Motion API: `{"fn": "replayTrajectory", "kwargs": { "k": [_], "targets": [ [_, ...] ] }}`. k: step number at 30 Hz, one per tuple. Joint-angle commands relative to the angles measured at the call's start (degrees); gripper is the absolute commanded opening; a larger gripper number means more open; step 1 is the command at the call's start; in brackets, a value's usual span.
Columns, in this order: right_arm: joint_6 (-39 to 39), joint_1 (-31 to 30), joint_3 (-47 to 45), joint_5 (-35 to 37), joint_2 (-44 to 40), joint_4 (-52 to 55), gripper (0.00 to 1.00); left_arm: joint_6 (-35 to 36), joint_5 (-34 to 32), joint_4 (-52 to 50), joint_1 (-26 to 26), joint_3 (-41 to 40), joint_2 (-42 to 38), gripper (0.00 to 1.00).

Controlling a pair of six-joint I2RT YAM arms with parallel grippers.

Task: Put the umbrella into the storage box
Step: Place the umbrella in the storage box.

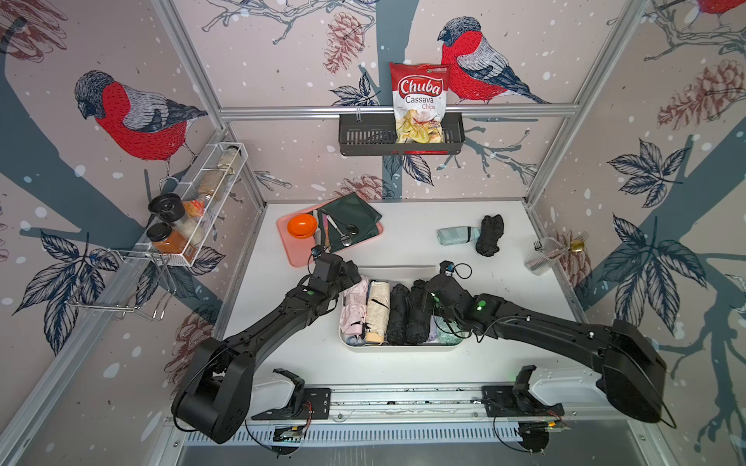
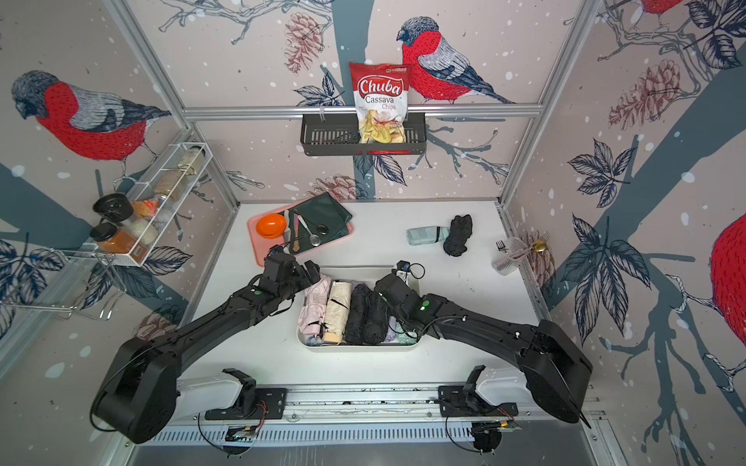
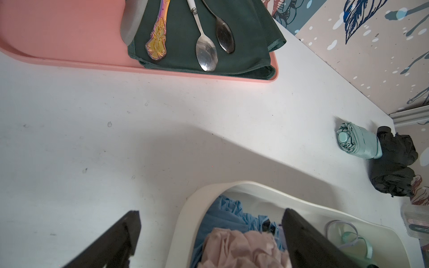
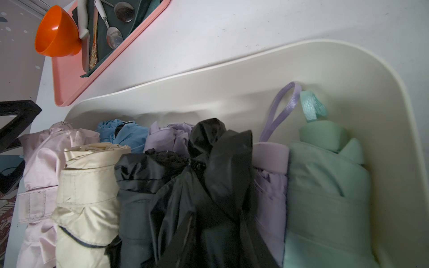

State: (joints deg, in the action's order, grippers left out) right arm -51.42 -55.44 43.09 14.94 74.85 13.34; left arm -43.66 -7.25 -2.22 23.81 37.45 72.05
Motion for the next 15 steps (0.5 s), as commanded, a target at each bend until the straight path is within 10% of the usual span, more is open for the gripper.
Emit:
{"fn": "replayTrajectory", "kwargs": {
  "k": [1,15],
  "targets": [
    [0.5,0.3,-0.4,-2.7,1.1,-1.1,0.31,-0.5,0.2,1.7,-0.2,0.4,0.2,0.99],
    [2.2,1.1,1.4,-1.1,-0.7,2.3,0.49,-1.5,0.0,1.4,-0.1,0.6,0.1,0.99]
  ]
}}
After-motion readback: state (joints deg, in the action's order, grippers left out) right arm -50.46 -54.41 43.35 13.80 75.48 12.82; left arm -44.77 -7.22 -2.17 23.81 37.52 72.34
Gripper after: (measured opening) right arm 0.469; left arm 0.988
